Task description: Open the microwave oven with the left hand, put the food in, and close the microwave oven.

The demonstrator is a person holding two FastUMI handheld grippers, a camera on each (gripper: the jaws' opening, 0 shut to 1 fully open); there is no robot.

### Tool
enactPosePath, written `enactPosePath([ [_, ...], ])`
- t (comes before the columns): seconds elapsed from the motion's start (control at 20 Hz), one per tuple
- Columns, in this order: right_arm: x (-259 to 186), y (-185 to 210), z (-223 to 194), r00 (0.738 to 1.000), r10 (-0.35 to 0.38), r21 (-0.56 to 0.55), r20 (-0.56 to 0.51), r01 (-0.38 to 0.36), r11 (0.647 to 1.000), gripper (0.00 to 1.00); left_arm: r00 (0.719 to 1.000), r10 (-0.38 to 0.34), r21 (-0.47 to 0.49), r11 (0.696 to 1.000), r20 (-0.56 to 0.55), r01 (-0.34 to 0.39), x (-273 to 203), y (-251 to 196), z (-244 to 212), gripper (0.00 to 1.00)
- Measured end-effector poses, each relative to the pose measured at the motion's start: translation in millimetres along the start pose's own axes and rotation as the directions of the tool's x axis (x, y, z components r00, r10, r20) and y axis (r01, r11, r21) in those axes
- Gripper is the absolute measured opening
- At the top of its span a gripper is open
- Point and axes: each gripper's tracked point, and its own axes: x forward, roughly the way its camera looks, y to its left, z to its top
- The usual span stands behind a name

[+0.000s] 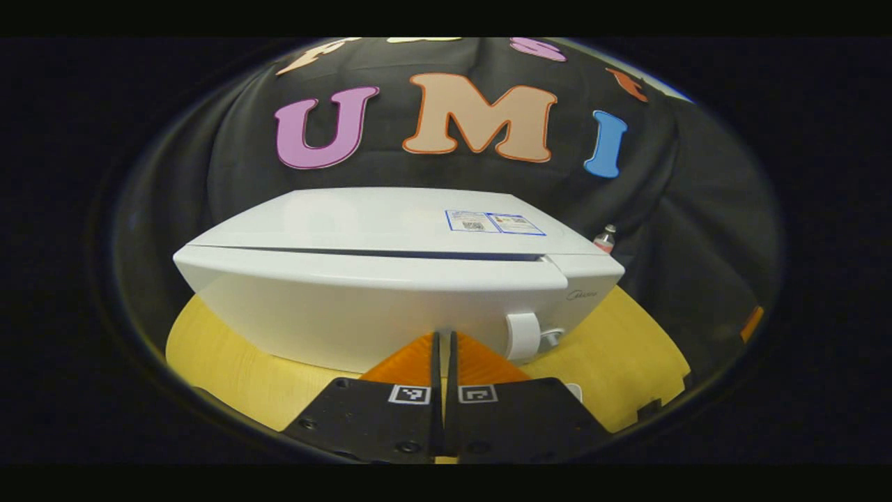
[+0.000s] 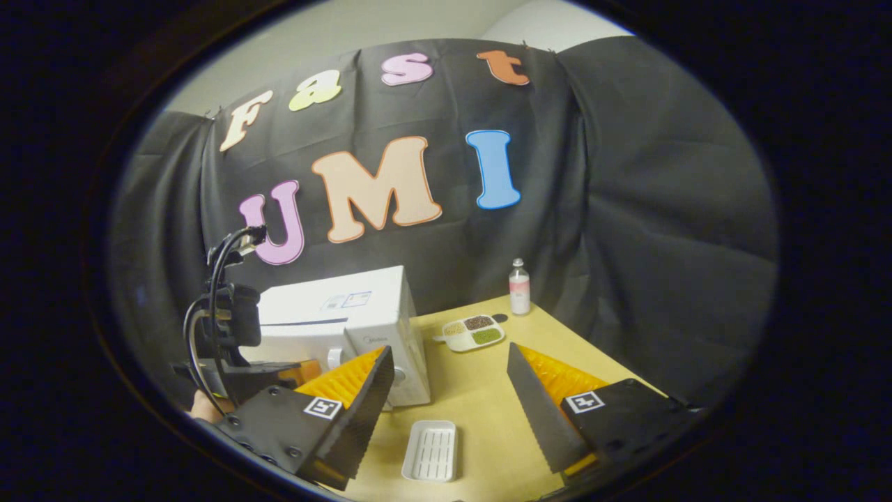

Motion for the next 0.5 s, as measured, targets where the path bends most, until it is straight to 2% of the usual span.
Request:
enactPosePath([
  [0.25, -0.2, -0.9, 0.3, 1.000, 0.005, -0.003, 0.000, -0.005, 1.000, 0.92, 1.000, 0.004, -0.040, 0.999, -0.001, -0.004, -0.7, 0.9, 2.4, 0.00],
  [0.5, -0.9, -2.2, -1.6, 1.000, 0.011, -0.018, -0.010, -0.011, 1.000, 0.92, 1.000, 0.003, -0.041, 0.999, 0.007, -0.002, -0.1, 1.2, 2.8, 0.00],
])
